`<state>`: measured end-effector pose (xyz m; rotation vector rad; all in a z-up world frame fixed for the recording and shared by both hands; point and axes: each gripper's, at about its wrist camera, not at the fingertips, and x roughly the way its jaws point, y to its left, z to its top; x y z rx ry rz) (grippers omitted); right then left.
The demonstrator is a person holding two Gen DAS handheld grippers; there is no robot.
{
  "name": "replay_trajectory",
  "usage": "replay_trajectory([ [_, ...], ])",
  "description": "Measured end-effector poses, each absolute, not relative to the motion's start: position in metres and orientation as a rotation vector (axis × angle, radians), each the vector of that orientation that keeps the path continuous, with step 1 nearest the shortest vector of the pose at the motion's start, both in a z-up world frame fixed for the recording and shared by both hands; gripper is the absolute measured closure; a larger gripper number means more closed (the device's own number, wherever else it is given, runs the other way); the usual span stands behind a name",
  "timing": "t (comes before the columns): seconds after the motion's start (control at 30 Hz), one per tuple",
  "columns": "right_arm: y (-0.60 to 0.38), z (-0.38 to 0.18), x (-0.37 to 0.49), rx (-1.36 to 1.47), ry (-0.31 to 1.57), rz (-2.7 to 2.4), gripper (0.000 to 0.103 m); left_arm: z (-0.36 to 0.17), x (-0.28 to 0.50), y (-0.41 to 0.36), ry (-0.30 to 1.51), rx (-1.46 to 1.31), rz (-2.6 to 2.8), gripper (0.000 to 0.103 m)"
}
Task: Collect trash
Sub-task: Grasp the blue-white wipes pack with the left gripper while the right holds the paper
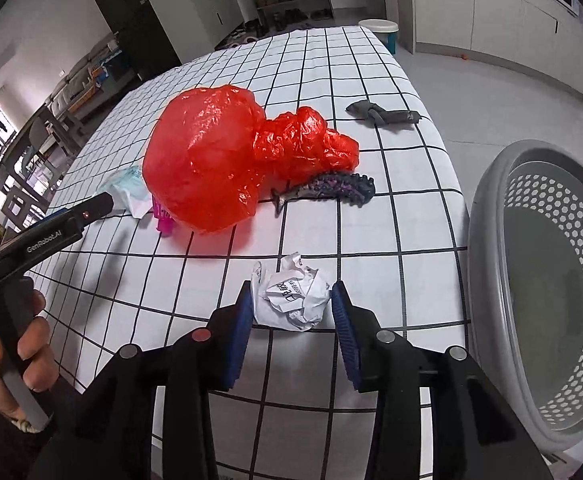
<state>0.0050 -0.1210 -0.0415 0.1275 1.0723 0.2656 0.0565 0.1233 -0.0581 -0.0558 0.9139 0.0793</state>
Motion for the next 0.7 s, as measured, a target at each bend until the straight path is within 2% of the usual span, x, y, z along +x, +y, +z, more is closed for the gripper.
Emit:
replay_trajectory([
  [0.43,-0.128,-0.04,0.007,0.18,1.061,0.308,0.065,-0.08,0.086,0.115,0.986,-0.074,0.121,0.013],
  [0.7,-0.132,-0.034,0.007,0.207,1.042,0.324,0.065,-0.084,0.074,0.138,0.992,-0.033,0.235,0.013],
])
